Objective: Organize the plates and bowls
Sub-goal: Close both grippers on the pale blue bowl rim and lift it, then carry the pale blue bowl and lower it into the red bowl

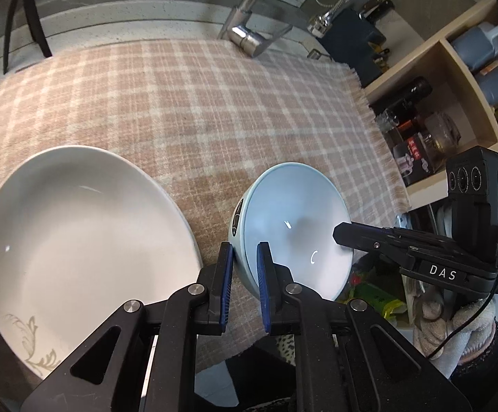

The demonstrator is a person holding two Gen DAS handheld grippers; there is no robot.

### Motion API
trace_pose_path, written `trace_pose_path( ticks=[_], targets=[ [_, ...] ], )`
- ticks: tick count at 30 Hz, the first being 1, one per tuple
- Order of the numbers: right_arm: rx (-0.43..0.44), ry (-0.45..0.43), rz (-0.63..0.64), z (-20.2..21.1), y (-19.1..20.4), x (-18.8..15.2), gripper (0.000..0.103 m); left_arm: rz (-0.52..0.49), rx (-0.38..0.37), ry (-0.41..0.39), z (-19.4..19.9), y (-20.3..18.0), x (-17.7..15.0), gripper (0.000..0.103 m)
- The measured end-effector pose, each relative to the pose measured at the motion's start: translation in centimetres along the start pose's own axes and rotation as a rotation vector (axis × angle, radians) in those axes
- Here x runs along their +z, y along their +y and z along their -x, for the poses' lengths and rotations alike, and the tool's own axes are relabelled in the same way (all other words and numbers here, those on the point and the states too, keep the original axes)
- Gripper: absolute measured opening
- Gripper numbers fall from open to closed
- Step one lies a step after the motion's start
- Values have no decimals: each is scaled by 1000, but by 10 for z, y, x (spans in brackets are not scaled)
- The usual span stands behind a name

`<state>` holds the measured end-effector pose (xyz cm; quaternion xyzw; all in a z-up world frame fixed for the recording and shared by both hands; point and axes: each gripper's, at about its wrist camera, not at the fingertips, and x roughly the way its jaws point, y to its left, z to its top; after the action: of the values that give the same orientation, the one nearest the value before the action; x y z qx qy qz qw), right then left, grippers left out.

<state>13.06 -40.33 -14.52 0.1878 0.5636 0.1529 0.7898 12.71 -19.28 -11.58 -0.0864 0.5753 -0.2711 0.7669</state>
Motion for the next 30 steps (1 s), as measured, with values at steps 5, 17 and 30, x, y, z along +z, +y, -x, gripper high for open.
trace_pose_path(
  ticks=[5,17,30],
  targets=[
    [11,-29,60,6,30,10,14,47,-9,-54,25,12,1,12],
    [96,-13,246,-13,123,30,14,173,47,-200,95,67,-18,12],
    [195,59,452,-66,242,30,14,366,166,-325,167,151,-62,12]
  ],
)
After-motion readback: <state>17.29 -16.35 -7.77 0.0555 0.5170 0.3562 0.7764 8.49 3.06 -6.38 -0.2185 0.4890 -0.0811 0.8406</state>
